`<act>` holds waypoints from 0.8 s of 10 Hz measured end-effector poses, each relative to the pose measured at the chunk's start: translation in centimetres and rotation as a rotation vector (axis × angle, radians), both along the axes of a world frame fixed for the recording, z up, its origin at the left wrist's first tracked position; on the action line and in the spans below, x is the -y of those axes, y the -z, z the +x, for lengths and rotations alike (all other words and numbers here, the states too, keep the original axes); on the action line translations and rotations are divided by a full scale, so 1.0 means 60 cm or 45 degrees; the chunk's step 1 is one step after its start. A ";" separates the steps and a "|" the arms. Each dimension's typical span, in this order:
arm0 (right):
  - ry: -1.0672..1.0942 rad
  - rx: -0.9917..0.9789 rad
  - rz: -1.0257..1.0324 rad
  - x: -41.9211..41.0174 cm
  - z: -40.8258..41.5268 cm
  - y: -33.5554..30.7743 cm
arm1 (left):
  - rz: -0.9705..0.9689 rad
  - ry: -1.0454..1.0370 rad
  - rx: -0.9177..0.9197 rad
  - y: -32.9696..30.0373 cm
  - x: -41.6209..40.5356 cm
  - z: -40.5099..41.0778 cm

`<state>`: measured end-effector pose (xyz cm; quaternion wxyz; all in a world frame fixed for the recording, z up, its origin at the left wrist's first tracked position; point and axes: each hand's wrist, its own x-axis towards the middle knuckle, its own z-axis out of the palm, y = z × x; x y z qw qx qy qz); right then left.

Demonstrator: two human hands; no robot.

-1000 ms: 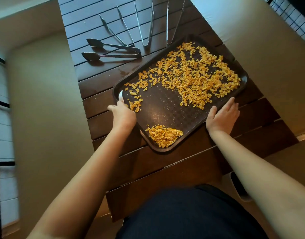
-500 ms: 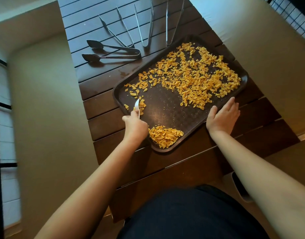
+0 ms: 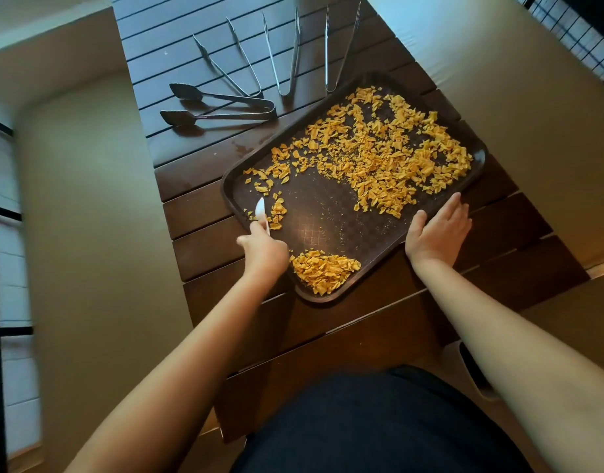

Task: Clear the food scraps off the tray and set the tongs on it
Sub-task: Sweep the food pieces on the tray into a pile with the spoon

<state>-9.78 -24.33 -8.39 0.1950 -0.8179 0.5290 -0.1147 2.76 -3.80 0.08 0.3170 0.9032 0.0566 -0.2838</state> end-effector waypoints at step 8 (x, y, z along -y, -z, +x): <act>-0.009 0.000 0.011 0.000 0.000 0.000 | 0.071 0.057 0.099 -0.022 -0.015 0.032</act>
